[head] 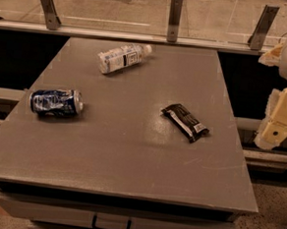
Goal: Place blue plastic bottle upright
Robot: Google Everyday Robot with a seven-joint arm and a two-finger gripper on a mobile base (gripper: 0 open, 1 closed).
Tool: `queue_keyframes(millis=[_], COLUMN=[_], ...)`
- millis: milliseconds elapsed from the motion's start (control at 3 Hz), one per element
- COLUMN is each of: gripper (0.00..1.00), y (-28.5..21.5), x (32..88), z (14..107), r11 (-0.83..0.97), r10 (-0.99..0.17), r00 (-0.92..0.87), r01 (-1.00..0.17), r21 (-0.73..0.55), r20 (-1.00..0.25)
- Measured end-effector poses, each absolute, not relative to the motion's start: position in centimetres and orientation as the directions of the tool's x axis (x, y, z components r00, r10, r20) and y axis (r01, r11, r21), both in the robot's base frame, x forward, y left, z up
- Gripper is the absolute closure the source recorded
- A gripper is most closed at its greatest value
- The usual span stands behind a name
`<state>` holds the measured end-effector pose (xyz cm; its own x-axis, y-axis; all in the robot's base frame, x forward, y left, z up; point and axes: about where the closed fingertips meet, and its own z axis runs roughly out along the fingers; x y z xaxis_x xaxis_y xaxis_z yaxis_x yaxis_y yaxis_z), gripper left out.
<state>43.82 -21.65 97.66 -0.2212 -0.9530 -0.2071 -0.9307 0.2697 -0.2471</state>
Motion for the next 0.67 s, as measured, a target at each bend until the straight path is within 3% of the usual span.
queue_keyframes(millis=[667], gripper=[0.00], y=[-18.7], x=[47.0], z=[97.9], r11=[0.187], r10=[-0.966], r00=[-0.119], r01=[-0.935], r21=[-0.303], r20=[-0.231])
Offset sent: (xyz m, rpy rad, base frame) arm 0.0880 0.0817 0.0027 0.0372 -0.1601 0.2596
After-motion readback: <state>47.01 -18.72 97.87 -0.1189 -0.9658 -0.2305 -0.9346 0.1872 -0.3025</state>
